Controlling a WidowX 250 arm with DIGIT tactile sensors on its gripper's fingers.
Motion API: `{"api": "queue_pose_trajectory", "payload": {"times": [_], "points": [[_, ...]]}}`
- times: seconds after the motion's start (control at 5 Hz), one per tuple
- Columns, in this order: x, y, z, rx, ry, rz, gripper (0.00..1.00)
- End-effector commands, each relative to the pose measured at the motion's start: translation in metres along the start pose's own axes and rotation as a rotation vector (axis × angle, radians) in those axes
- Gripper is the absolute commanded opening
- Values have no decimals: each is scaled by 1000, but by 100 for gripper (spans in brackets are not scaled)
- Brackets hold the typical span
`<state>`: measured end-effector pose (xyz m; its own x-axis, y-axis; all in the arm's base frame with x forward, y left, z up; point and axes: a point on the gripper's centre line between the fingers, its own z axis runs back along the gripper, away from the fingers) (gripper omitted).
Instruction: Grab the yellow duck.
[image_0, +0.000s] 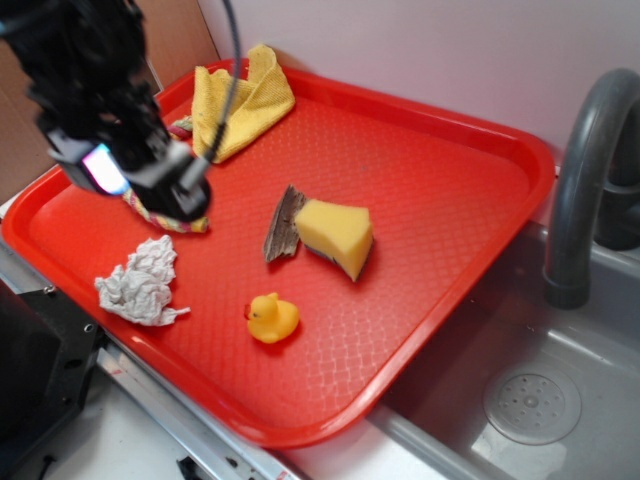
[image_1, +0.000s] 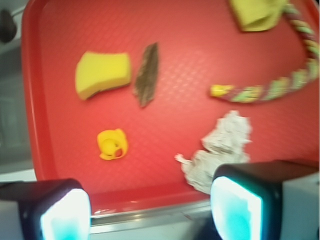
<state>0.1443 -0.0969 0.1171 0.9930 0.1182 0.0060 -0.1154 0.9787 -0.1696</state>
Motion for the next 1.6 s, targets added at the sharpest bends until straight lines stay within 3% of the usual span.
{"api": "queue_pose_trajectory", "payload": {"times": [0.0,0.4,0.6,0.8,1.0,1.2,1.4], "points": [[10,-22,-62,12,39,-61,100],[10,-28,-103,68,87,-87,100],[9,-24,-111,138,44,-38,53],[8,-21,-112,132,27,22,0],[7,-18,-105,156,13,38,0],[17,-5,-53,105,-28,20,0],[27,13,-2,-3,-23,16,0]]}}
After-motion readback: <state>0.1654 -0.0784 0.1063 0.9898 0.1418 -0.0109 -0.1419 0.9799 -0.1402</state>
